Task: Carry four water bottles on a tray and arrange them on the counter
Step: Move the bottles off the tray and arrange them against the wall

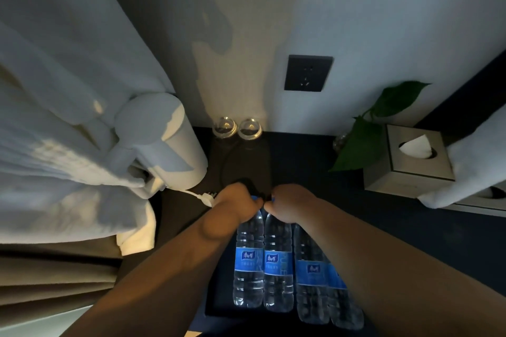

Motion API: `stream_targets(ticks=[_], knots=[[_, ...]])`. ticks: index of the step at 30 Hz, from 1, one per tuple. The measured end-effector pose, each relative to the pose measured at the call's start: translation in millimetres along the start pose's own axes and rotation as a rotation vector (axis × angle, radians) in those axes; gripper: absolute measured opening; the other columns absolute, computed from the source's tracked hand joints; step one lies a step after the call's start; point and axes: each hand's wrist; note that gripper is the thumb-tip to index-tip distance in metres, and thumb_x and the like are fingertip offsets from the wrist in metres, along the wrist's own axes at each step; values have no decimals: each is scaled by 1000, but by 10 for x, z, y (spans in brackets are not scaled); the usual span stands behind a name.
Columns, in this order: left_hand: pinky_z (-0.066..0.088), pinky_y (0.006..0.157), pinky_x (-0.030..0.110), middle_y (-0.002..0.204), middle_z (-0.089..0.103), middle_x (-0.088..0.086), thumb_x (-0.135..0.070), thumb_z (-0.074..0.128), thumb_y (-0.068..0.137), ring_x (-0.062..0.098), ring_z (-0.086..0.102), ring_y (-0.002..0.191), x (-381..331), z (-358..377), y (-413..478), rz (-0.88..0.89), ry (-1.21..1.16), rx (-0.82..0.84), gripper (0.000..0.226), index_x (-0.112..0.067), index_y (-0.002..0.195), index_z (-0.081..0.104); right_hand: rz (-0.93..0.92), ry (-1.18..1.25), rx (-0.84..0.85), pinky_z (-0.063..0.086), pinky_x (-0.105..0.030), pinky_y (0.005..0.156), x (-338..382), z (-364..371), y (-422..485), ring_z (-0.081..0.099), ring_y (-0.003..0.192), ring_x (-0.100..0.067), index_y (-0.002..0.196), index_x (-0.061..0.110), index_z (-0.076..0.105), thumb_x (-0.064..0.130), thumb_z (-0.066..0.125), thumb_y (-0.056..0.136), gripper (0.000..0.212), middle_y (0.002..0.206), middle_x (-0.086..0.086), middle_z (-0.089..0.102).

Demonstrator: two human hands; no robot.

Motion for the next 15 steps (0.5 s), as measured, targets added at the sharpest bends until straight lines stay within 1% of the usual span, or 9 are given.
stream_targets(ticks=[2,4,6,8,11,13,15], knots=[[47,62,29,79,61,3,-55,64,82,21,63,79,-9,-78,-48,11,-23,26,38,-18,76,57,-24,16,0,44,-33,61,16,-58,-63,56,62,-17,77,19,60,42,53,91,28,70,-1,58],[42,57,28,72,58,3,-54,63,81,22,62,75,-27,-184,-109,40,-24,62,40,-17,67,54,-50,14,8,43,-32,60,42,-129,-148,55,61,-16,77,20,61,43,54,91,28,69,0,57],[38,52,28,67,56,2,-54,61,78,19,59,68,-50,-299,-189,76,-23,97,39,-19,63,52,-73,-17,29,43,-31,60,69,-195,-238,56,63,-16,80,20,62,44,55,93,29,71,0,57],[37,51,27,65,58,-1,-53,61,76,14,58,64,-62,-386,-279,119,-25,102,36,-21,62,53,-90,-27,38,43,-31,61,96,-240,-328,55,62,-15,77,20,62,46,55,96,33,69,1,56],[42,54,27,68,64,-2,-50,61,78,12,61,67,-67,-443,-424,178,-23,96,31,-21,66,62,-140,-44,3,41,-30,59,140,-267,-496,52,58,-14,71,23,58,52,54,98,40,62,4,51],[50,60,30,70,67,0,-47,62,78,16,65,71,-75,-471,-525,201,-30,97,29,-20,71,68,-166,-84,-3,42,-30,59,160,-272,-612,54,59,-14,75,22,60,52,54,98,38,65,4,55],[55,68,34,75,70,2,-47,65,77,17,67,74,-69,-520,-617,211,-34,99,28,-20,78,72,-162,-123,5,45,-33,62,182,-263,-715,60,66,-16,81,20,65,50,56,97,36,72,1,62]])
Point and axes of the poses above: each hand's wrist, its own y-axis towards the middle knuckle, its own z-axis out of the palm, x = y × z
